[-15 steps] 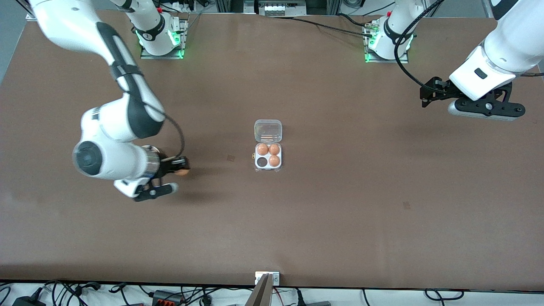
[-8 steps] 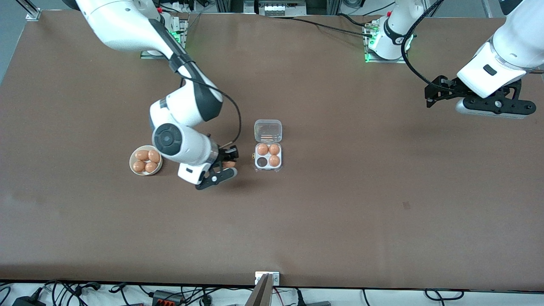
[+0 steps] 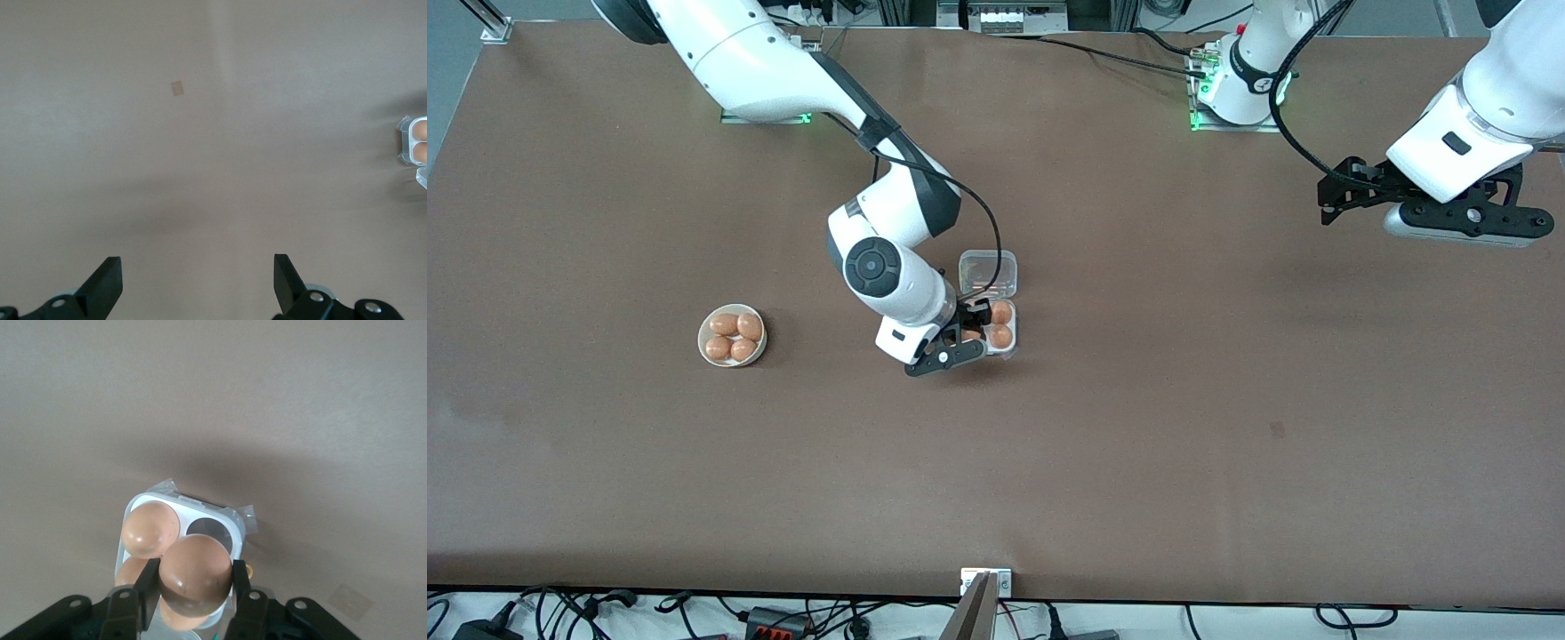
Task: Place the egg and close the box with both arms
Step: 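Lower the egg into the empty carton slot and open the right gripper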
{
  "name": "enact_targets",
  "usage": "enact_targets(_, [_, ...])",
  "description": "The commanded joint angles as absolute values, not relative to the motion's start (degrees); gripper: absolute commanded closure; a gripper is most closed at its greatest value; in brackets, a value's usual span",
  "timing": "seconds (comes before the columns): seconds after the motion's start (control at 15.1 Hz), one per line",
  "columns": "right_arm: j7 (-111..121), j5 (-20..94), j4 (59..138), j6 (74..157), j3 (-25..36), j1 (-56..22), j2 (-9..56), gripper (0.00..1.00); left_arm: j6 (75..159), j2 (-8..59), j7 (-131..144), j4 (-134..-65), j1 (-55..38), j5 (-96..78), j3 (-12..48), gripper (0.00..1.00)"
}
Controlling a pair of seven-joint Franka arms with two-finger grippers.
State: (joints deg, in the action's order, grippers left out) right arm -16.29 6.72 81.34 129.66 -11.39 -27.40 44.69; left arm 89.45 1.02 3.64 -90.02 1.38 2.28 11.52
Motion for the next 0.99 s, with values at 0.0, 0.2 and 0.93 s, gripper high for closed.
enact_targets(0.0, [-17.93, 6.33, 80.16, 130.17, -10.90, -28.48, 45.88, 1.00, 88.77, 1.50, 2.90, -88.42, 1.41, 2.81, 12.04, 0.00])
enact_targets(0.2, [-18.02, 6.15, 80.16, 130.25, -10.90, -28.91, 46.76, 1.00, 88.59, 1.41, 2.90, -88.33, 1.23, 2.81, 12.13, 0.00])
enact_targets(0.93, [-24.08, 3.78, 79.89, 130.61, -10.90, -28.22, 44.84, 0.00, 88.42, 1.50, 2.90, -88.42, 1.76, 2.72, 11.43, 0.00])
